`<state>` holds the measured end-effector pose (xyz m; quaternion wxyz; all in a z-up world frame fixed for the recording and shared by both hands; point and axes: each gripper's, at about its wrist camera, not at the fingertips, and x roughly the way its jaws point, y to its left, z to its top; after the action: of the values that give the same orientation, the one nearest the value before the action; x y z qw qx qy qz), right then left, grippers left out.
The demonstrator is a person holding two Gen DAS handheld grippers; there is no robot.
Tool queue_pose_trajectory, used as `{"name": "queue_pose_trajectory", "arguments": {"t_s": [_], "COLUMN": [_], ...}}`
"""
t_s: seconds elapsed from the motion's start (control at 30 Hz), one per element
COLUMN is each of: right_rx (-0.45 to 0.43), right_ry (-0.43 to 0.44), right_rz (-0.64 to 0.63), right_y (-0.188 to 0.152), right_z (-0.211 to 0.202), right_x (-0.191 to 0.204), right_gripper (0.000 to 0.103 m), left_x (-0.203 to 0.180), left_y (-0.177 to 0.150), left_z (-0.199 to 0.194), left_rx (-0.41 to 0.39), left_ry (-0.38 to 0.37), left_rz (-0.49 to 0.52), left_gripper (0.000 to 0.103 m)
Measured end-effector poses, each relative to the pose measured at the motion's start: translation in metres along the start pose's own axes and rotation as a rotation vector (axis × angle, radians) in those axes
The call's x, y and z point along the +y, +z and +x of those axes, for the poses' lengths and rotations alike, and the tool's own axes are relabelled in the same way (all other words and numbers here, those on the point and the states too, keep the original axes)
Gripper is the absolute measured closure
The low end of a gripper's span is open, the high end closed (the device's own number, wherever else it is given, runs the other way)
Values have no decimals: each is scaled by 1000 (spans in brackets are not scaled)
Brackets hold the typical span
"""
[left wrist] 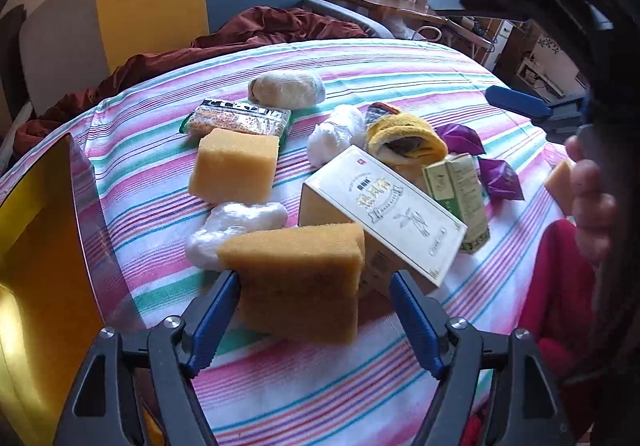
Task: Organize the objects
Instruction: 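Move the left tool toward the yellow sponge among the items, then grasp the yellow sponge with the left tool and lift it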
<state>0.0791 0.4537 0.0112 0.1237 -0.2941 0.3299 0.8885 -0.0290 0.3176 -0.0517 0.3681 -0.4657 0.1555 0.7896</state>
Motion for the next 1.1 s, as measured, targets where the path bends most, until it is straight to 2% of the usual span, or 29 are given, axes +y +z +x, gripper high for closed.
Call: {"name": "queue_pose_trajectory", "arguments": {"t_s": [0.17,0.27,0.37,0.5,0.57,0.6,0.77,1.07,1.1], "right_rx": [10,24,34,47,54,59,83,186,208], "right_ry": [12,17,22,21,20,21,24,22,20], "right_rz": [-2,-19,-39,-64,-66,-67,-98,-236,-258], "right_y": [0,-2,-4,-6,-7,-7,-9,-28,-31], "right_z": [1,3,5,6,8,9,13,30,34], "right_x": [1,5,9,14,15,15,20,45,48], "right_gripper": [0,0,0,0,0,0,0,0,3], "left_x": [7,9,7,7,2,2,9,11,13], "left_y": [-1,-6,-7,-8,-9,-10,-17,-25,-27], "left_z": [1,-16,-13,-3,2,4,-2,-32,-37], "left_rx": [-1,-50,-23,-2,0,1,-46,-112,-119], "left_ry": [10,3,20,10,-4,-20,-67,-58,-60], "left_rz": [-28,-35,-4,-12,-7,-10,-41,-40,-46], "left_gripper": [24,24,24,22,24,34,38,38,39]}}
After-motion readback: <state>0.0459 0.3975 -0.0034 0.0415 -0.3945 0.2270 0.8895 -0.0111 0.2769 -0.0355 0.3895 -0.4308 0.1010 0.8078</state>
